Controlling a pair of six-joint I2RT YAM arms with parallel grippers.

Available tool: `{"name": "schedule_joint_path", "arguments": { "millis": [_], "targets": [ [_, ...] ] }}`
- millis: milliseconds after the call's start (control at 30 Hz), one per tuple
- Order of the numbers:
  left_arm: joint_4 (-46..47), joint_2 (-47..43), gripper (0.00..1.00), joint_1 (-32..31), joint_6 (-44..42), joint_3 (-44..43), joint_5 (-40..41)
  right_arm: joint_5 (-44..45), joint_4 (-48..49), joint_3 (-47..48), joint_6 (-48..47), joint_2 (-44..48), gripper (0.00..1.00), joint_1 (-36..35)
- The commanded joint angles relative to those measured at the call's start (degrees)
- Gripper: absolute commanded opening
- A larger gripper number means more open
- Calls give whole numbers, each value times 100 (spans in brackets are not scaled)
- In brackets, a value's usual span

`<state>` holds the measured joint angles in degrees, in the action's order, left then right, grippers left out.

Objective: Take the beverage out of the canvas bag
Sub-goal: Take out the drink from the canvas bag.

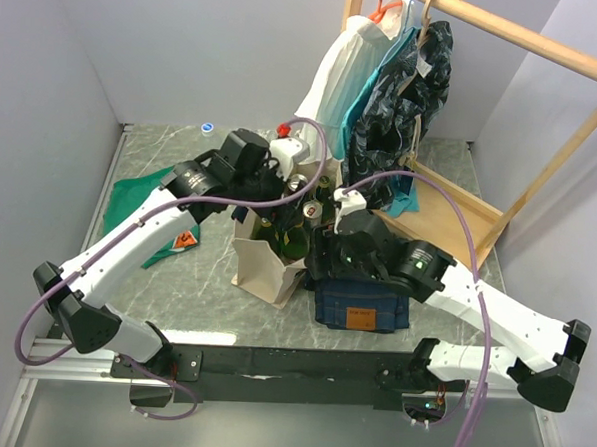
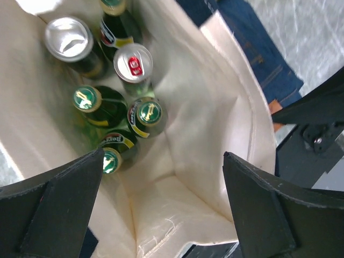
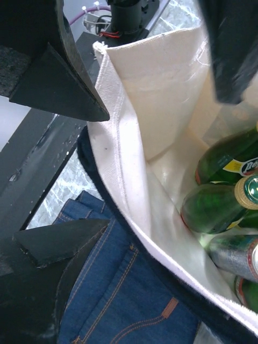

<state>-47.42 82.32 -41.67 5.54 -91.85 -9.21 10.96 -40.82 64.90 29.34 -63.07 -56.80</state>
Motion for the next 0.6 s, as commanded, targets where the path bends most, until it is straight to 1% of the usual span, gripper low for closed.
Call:
{"name": "schedule_joint_path", "arguments": {
  "millis": [0, 100, 233, 567],
  "targets": [
    [75, -138, 97, -69, -106, 290, 103, 371, -137, -31, 37, 233, 79, -68],
    [171, -182, 97, -69, -106, 536, 244, 617, -216, 13, -7, 278, 80, -60],
    [312, -147, 98, -69, -80, 738, 148, 749, -348, 75, -43, 199, 80, -60],
    [857, -24, 98, -87, 70, 889, 8, 837, -269, 180, -104, 49, 80, -69]
  ]
}}
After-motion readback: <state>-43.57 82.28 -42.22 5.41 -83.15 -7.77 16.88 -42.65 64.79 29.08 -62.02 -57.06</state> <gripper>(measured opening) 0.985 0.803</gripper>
